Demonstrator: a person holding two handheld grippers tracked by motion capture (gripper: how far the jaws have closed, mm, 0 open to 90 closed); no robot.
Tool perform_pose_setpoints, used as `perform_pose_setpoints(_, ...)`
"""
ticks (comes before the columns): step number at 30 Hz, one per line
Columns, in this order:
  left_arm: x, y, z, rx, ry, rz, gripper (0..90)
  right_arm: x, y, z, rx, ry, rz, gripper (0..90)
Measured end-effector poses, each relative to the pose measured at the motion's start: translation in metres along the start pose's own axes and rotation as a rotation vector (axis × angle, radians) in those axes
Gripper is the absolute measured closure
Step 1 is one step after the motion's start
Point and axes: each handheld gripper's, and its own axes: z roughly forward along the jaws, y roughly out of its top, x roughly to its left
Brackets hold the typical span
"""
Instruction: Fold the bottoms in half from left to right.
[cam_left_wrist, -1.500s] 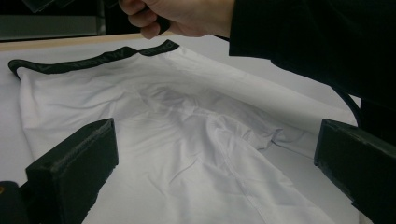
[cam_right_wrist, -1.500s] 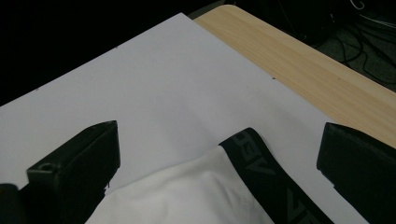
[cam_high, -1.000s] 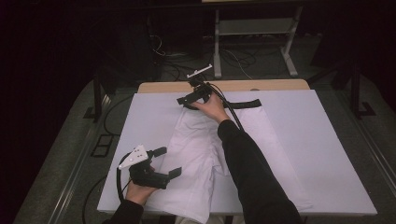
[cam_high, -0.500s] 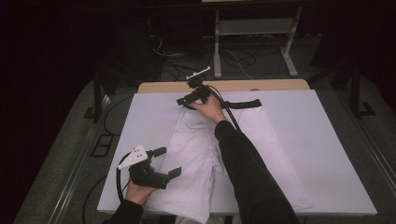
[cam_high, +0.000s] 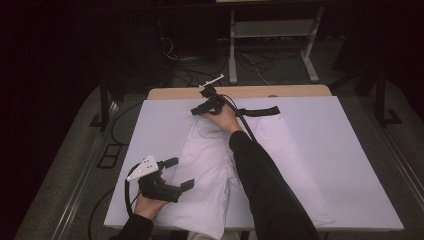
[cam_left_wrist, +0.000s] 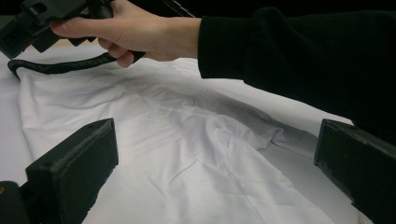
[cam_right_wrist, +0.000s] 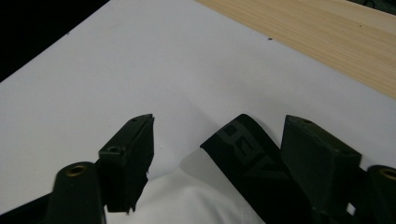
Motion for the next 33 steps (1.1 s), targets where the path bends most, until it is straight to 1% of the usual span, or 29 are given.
perform_pose_setpoints(2, 0.000, 0.000, 0.000, 0.001, 0.000, 0.000, 0.0, 0.001, 0.000, 0.001, 0.004, -0.004, -0.001, 30.0)
perform_pose_setpoints(3, 0.000, 0.000, 0.000, 0.001, 0.000, 0.000, 0.0, 0.002, 0.000, 0.003, 0.009, -0.013, -0.008, 32.5)
perform_pose_setpoints(5, 0.000, 0.000, 0.000, 0.000, 0.000, 0.000, 0.0, 0.002, 0.000, 0.003, 0.014, -0.015, -0.007, 33.6)
perform_pose_setpoints(6, 0.000, 0.000, 0.000, 0.000, -0.001, 0.000, 0.0, 0.003, 0.000, 0.004, 0.023, -0.029, -0.001, 36.0)
perform_pose_setpoints(7, 0.000, 0.000, 0.000, 0.000, -0.001, 0.000, 0.0, 0.003, 0.000, 0.004, 0.023, -0.029, -0.001, 36.0)
perform_pose_setpoints(10, 0.000, 0.000, 0.000, 0.000, -0.001, 0.000, 0.0, 0.005, 0.000, 0.007, 0.028, -0.048, 0.000, 40.2)
perform_pose_setpoints(14, 0.000, 0.000, 0.000, 0.000, -0.002, 0.002, 0.0, 0.008, -0.001, 0.012, 0.051, -0.066, -0.003, 43.1)
perform_pose_setpoints(15, 0.000, 0.000, 0.000, 0.000, -0.001, 0.001, 0.0, 0.008, -0.002, 0.014, 0.057, -0.073, 0.002, 43.6)
perform_pose_setpoints(17, 0.000, 0.000, 0.000, 0.000, -0.001, 0.001, 0.0, 0.009, -0.002, 0.015, 0.059, -0.074, 0.002, 43.7)
perform_pose_setpoints(18, 0.000, 0.000, 0.000, 0.000, -0.001, 0.001, 0.0, 0.010, -0.003, 0.017, 0.064, -0.093, 0.001, 44.5)
perform_pose_setpoints(21, 0.000, 0.000, 0.000, 0.000, -0.001, 0.001, 0.0, 0.011, -0.003, 0.018, 0.065, -0.102, 0.000, 44.7)
perform_pose_setpoints(23, 0.000, 0.000, 0.000, 0.000, -0.001, 0.002, 0.0, 0.013, -0.003, 0.020, 0.072, -0.122, -0.011, 44.9)
perform_pose_setpoints(24, 0.000, 0.000, 0.000, 0.000, -0.001, 0.001, 0.0, 0.015, -0.002, 0.021, 0.081, -0.140, -0.022, 47.5)
perform_pose_setpoints(26, 0.000, 0.000, 0.000, 0.000, 0.000, 0.002, 0.0, 0.016, -0.002, 0.021, 0.082, -0.146, -0.024, 48.6)
perform_pose_setpoints(30, 0.000, 0.000, 0.000, 0.000, -0.001, 0.002, 0.0, 0.015, -0.001, 0.020, 0.081, -0.165, -0.006, 56.5)
perform_pose_setpoints(33, 0.000, 0.000, 0.000, 0.000, -0.001, 0.002, 0.0, 0.013, -0.002, 0.020, 0.084, -0.156, 0.015, 60.3)
